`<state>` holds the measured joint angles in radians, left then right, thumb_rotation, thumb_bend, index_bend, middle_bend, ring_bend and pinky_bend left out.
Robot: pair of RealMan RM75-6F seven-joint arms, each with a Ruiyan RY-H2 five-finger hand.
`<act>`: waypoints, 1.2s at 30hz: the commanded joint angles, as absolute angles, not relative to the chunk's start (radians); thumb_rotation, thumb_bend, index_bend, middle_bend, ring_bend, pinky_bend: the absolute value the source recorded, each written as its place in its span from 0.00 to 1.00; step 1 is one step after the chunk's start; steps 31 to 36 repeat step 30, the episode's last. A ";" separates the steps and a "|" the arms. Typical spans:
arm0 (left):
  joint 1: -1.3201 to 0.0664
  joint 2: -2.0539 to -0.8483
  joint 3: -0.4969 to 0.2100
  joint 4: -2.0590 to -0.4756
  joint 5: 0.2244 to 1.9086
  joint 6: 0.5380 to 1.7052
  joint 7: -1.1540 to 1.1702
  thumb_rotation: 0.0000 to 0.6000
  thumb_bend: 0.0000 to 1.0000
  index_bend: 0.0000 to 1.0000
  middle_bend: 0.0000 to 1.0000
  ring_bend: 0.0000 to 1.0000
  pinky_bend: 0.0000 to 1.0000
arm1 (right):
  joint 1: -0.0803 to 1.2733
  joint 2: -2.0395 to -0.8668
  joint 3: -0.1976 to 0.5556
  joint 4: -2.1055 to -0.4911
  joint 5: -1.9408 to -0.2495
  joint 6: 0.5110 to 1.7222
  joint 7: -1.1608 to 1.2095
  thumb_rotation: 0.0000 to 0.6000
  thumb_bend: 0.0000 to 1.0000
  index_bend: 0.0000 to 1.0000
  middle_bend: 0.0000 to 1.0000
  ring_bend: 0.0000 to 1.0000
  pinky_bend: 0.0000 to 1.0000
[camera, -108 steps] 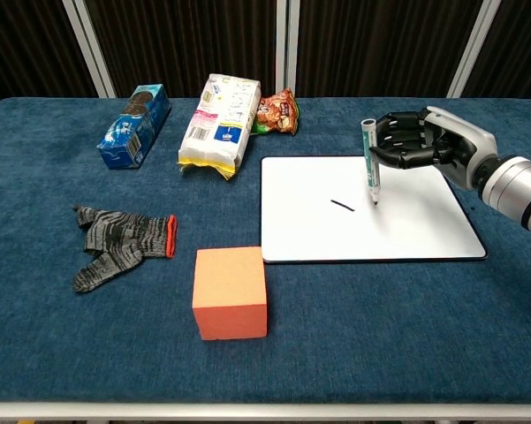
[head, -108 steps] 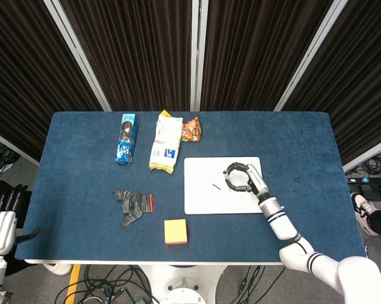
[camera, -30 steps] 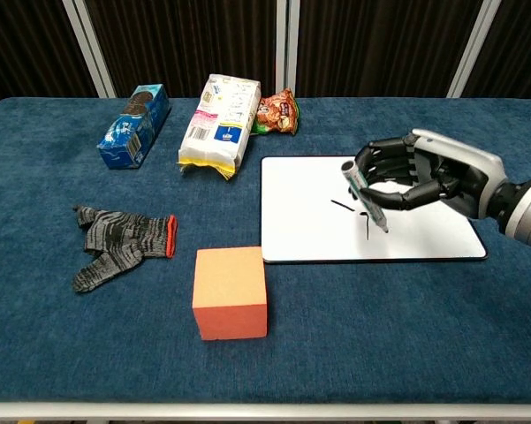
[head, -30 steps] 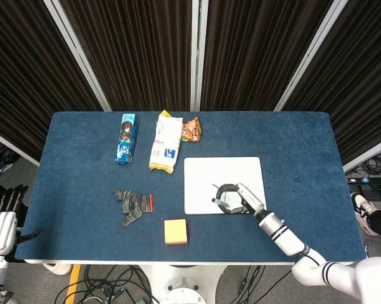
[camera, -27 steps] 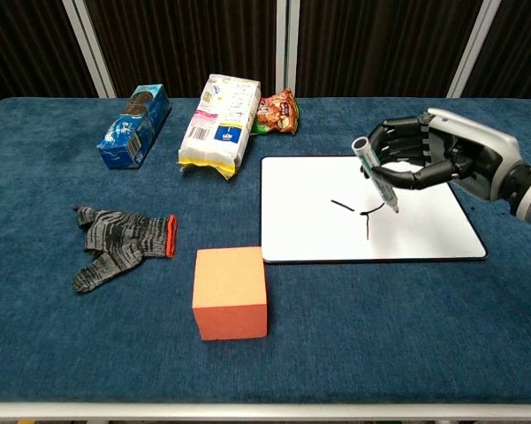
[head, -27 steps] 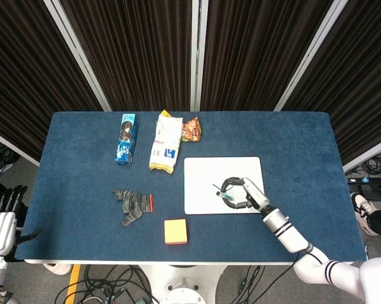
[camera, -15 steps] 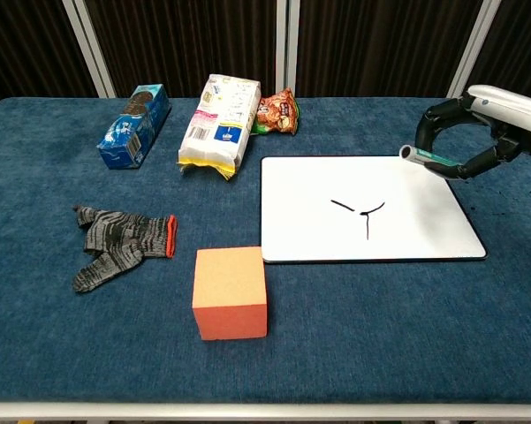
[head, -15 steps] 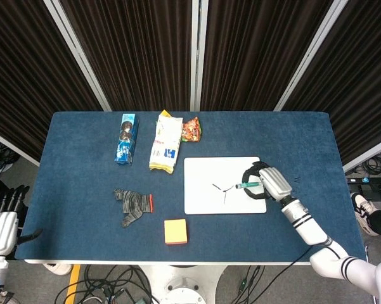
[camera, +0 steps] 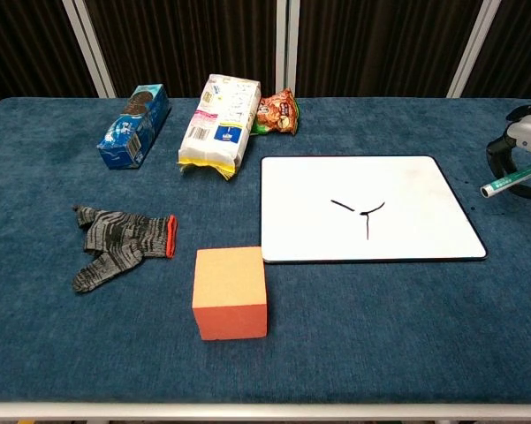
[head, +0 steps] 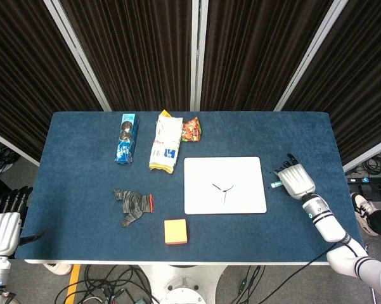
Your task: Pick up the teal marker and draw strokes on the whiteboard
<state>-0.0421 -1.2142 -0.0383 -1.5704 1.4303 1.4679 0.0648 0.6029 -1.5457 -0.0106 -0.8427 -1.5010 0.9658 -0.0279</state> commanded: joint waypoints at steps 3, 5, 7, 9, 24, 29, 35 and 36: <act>-0.043 -1.212 -0.038 -1.577 1.427 1.465 0.073 1.00 0.00 0.04 0.04 0.01 0.00 | 0.604 -1.617 -0.034 -0.735 -1.524 0.941 0.010 1.00 0.40 0.59 0.45 0.17 0.02; -0.043 -1.211 -0.038 -1.580 1.426 1.466 0.075 1.00 0.00 0.04 0.04 0.01 0.00 | 0.602 -1.622 -0.035 -0.728 -1.524 0.935 0.009 1.00 0.40 0.42 0.37 0.09 0.00; -0.043 -1.210 -0.039 -1.581 1.426 1.467 0.076 1.00 0.00 0.04 0.04 0.01 0.00 | 0.598 -1.622 -0.034 -0.731 -1.523 0.941 0.003 1.00 0.40 0.28 0.30 0.05 0.00; -0.044 -1.211 -0.039 -1.581 1.427 1.467 0.076 1.00 0.00 0.04 0.04 0.01 0.00 | 0.587 -1.619 -0.034 -0.737 -1.522 0.953 -0.010 1.00 0.40 0.24 0.28 0.04 0.00; -0.050 -1.242 -0.046 -1.536 1.456 1.495 0.077 1.00 0.00 0.04 0.04 0.01 0.00 | 0.310 -1.256 0.053 -1.381 -1.414 1.362 -0.020 1.00 0.40 0.00 0.12 0.00 0.00; -0.047 -1.260 -0.053 -1.524 1.452 1.509 0.084 1.00 0.00 0.04 0.04 0.01 0.00 | 0.201 -1.154 0.034 -1.530 -1.438 1.502 0.040 1.00 0.40 0.02 0.16 0.00 0.00; -0.048 -1.262 -0.054 -1.524 1.451 1.509 0.087 1.00 0.00 0.04 0.04 0.01 0.00 | 0.186 -1.144 0.030 -1.547 -1.444 1.517 0.046 1.00 0.40 0.02 0.16 0.00 0.00; -0.048 -1.262 -0.054 -1.524 1.451 1.509 0.087 1.00 0.00 0.04 0.04 0.01 0.00 | 0.186 -1.144 0.030 -1.547 -1.444 1.517 0.046 1.00 0.40 0.02 0.16 0.00 0.00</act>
